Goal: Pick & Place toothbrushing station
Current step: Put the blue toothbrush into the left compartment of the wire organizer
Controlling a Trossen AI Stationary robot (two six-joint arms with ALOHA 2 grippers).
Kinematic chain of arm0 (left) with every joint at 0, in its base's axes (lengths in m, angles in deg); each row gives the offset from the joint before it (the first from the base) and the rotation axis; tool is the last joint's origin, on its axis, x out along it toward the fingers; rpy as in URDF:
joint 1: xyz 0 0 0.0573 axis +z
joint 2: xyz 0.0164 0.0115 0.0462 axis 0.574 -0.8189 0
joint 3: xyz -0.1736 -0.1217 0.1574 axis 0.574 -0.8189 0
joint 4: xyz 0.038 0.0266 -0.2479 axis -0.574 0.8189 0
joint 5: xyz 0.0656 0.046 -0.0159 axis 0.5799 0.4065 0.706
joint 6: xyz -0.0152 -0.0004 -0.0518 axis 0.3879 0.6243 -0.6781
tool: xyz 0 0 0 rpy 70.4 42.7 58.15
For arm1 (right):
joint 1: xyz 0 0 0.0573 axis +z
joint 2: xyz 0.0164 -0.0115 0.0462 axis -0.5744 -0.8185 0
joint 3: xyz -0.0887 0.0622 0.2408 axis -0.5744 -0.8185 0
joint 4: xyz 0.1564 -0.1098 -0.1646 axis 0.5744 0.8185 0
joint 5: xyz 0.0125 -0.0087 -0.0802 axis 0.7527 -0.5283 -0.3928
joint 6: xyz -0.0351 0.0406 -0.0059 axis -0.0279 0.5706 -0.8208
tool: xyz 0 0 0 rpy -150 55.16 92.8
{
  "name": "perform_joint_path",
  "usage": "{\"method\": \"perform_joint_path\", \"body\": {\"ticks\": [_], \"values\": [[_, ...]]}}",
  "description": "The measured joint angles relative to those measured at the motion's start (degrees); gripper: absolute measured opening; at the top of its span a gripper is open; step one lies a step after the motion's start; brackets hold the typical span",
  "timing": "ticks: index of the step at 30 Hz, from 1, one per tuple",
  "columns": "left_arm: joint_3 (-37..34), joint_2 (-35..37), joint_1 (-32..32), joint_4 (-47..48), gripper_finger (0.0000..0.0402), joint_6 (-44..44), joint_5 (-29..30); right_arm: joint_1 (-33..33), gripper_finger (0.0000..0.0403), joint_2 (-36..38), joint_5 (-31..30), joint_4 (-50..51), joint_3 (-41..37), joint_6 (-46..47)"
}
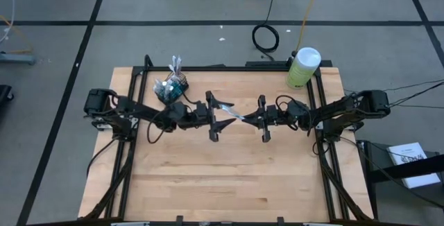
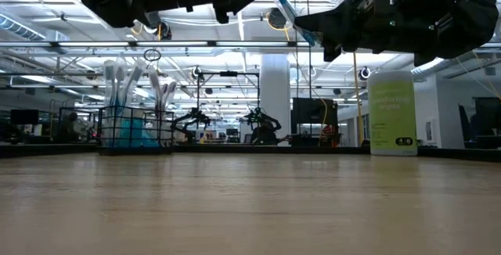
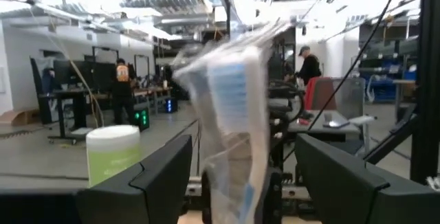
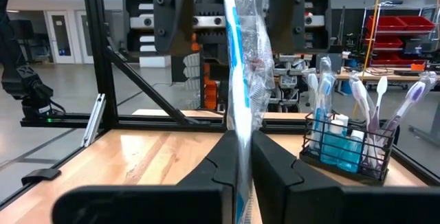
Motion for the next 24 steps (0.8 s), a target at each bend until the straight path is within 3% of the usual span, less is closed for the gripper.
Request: {"method": "perform_joint_path", "body": {"ticks": [6, 12, 19, 24], "values": [[0.59, 0.00, 0.62, 1.14, 0.0238, -1.21, -0.01, 0.00, 0.0015, 0.00, 0.00, 0.02, 0.00, 0.00], [0.59, 0.00, 0.50, 0.43, 0.0137, -1.60, -0.47, 0.00, 0.0015, 0.00, 0.00, 1.03, 0.01, -0.03], [0.59, 0.39, 0.46, -0.56, 0.0022, -1.83, -6.35, 0.02, 0.0015, 0.00, 0.18, 1.64, 0.09, -0.63], [0.59, 0.46, 0.46, 0.07, 0.0024, -2.11, -5.70, 0.00, 0.0018, 0.00, 0.08, 1.40, 0.09, -0.60]]}}
